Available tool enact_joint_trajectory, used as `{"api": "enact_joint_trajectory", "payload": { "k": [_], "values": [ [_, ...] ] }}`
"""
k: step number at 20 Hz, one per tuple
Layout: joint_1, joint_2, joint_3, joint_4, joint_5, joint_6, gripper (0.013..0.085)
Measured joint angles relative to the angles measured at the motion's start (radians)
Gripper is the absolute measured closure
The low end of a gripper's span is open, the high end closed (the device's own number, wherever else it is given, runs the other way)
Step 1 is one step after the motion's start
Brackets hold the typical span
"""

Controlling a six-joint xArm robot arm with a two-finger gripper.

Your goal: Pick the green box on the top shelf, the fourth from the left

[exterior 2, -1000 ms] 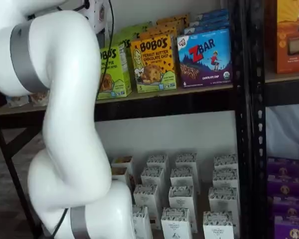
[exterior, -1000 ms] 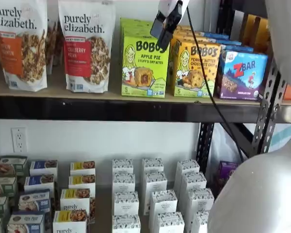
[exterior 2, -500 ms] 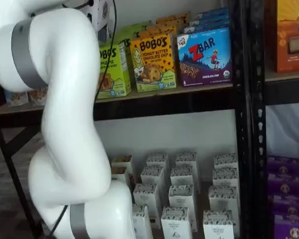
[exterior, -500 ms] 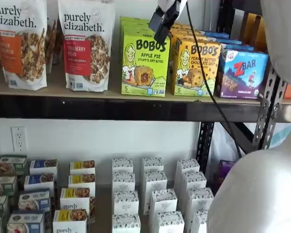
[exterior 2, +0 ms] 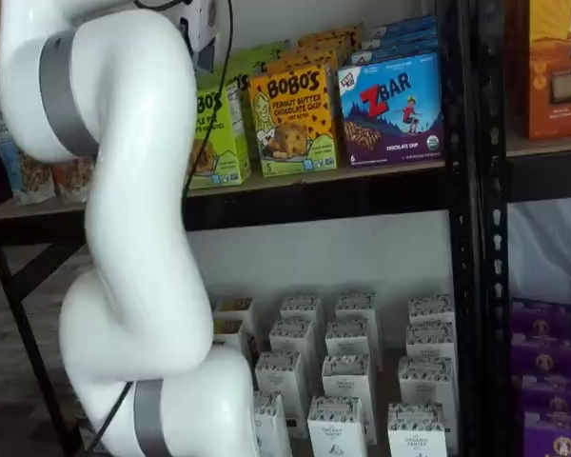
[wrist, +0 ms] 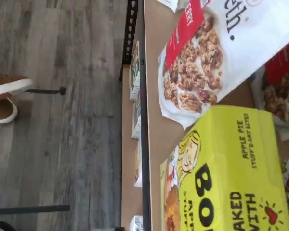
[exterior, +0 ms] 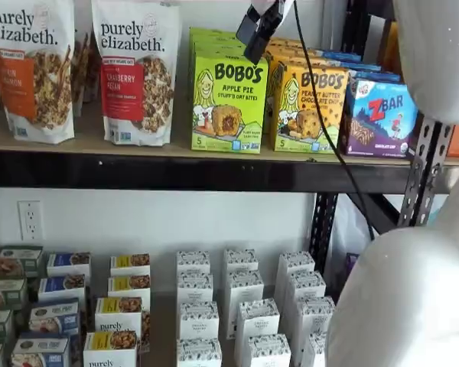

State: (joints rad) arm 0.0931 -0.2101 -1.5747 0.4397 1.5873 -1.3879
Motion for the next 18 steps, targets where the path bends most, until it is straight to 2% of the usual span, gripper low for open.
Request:
{"api": "enact_joint_trajectory", "payload": {
  "k": [8,14,18],
  "values": [
    [-0.007,0.036,-0.017,-0.021,-0.005,-0.017,0.0130],
    [-0.020,0.061,-0.028,-0.020,-0.014,-0.035,0.0130],
    [-0.025,0.094,-0.067,-0.030,0.021,-0.039,0.0130]
  ]
}}
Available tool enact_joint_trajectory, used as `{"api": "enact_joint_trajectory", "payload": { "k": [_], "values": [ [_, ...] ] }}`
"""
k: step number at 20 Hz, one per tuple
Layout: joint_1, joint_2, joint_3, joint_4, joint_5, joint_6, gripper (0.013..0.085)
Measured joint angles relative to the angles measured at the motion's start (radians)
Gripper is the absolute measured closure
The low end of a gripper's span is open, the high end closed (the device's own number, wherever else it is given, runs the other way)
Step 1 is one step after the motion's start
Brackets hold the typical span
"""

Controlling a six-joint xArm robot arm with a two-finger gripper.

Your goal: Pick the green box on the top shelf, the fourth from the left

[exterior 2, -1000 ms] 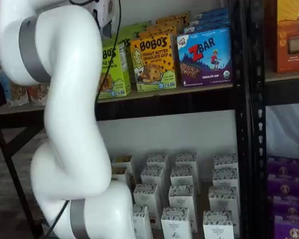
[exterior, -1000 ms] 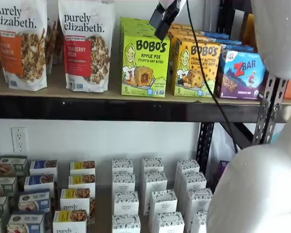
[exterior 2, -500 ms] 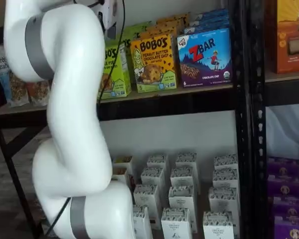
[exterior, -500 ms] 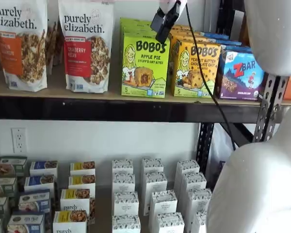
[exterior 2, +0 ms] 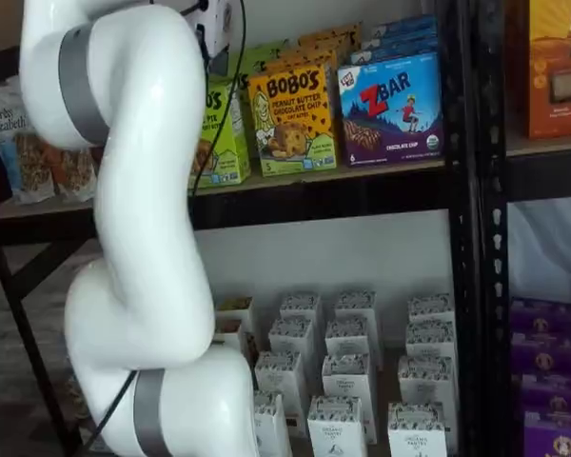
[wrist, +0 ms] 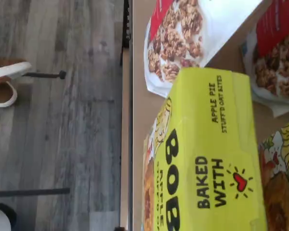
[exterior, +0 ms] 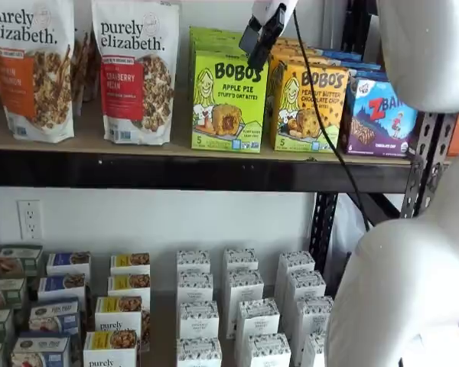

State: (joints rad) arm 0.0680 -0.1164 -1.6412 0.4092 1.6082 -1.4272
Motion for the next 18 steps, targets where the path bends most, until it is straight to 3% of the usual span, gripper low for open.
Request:
{"api": "enact_joint_trajectory", "payload": {
  "k": [6,18],
  "values": [
    [0.016,0.021,-0.017,-0.046,0.027,0.006,0.0130],
    [0.057,0.006,0.042,-0.120,-0.028,0.023,0.0130]
  ]
}}
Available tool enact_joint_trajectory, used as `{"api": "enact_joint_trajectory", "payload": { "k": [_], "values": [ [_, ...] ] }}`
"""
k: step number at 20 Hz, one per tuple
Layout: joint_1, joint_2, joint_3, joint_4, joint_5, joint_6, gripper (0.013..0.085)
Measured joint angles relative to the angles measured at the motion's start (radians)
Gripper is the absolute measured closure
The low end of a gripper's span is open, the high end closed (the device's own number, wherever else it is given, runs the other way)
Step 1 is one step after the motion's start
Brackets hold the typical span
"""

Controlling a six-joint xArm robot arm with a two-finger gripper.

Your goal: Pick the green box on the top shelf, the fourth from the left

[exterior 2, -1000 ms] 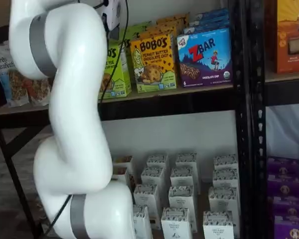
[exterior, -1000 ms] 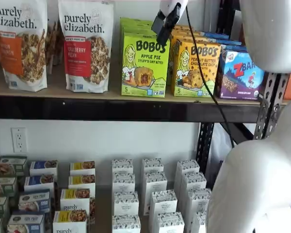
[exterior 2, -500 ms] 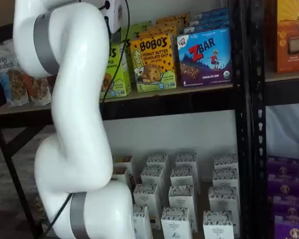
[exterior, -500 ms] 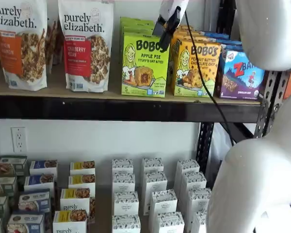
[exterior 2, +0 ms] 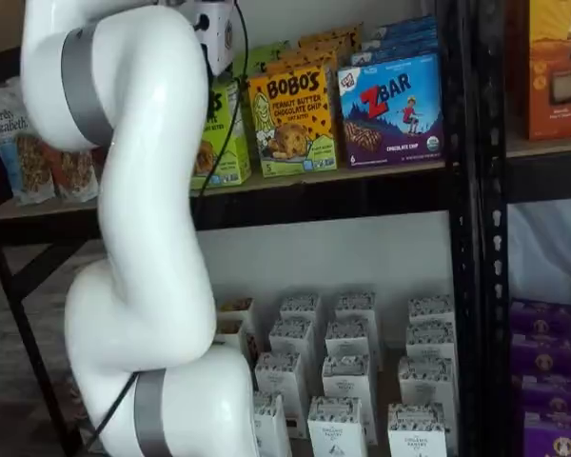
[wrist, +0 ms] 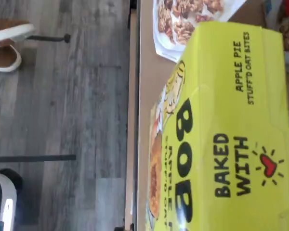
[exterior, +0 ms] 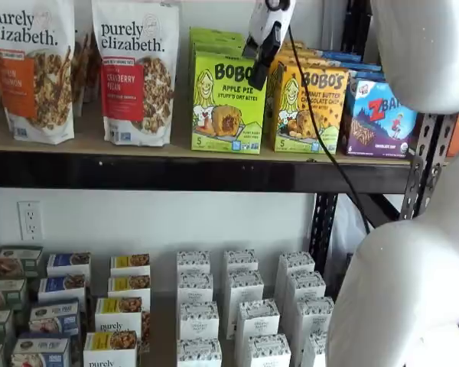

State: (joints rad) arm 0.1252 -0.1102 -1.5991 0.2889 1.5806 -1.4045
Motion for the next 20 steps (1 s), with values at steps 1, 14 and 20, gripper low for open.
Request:
{"api": "enact_joint_trajectory", "payload": {
  "k": [1,14,20],
  "values": [
    [0.004,-0.002,0.005,-0.008,-0.006,0.002,0.0130],
    [0.020,0.002,0.019,-0.019,-0.008,0.013,0.0250],
    [0.019,0.003,0.014,-0.006,0.000,0.013,0.0370]
  ]
}}
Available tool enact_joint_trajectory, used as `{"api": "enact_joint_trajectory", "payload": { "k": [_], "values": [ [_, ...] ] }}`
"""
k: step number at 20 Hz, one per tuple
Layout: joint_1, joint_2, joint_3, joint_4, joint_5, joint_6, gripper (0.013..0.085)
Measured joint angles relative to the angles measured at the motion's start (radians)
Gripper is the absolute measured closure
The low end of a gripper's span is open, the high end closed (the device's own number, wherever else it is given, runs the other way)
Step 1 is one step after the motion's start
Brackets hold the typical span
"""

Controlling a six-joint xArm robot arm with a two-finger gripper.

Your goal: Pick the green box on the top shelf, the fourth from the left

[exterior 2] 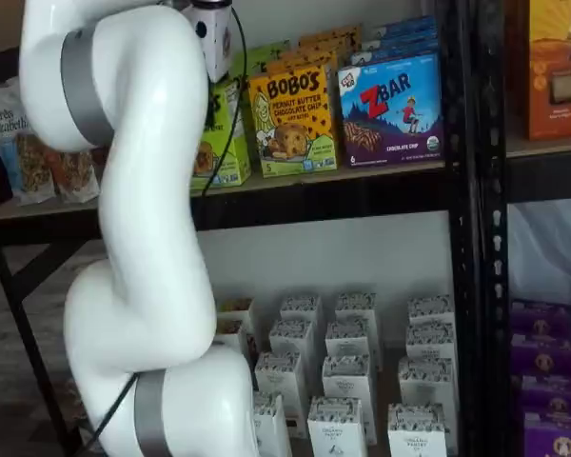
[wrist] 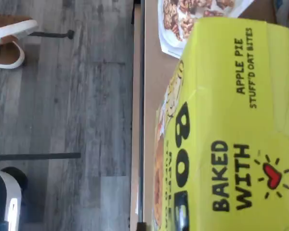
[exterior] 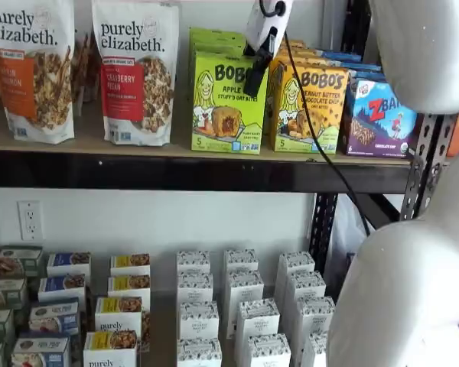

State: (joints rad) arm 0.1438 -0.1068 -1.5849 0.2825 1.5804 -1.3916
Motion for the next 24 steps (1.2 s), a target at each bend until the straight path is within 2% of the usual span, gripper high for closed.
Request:
{"api": "enact_joint_trajectory", "payload": {
  "k": [7,10,11,13,19,20,21,24],
  "values": [
    [0.006,-0.001,-0.003,-0.002,-0.003,0.007,0.0370],
    [0.009,-0.007,0.005,0.000,-0.016,0.010,0.0450],
    [0.010,-0.007,0.005,0.001,-0.015,0.010,0.0450],
    [0.011,-0.007,0.004,0.001,-0.015,0.011,0.0530],
    [0.014,-0.009,0.007,-0.006,-0.022,0.014,0.0530],
    [0.014,-0.010,0.009,-0.004,-0.024,0.014,0.0570],
    [0.014,-0.011,0.010,-0.003,-0.025,0.014,0.0570],
    [0.013,-0.011,0.010,0.001,-0.025,0.013,0.0650]
  ]
}}
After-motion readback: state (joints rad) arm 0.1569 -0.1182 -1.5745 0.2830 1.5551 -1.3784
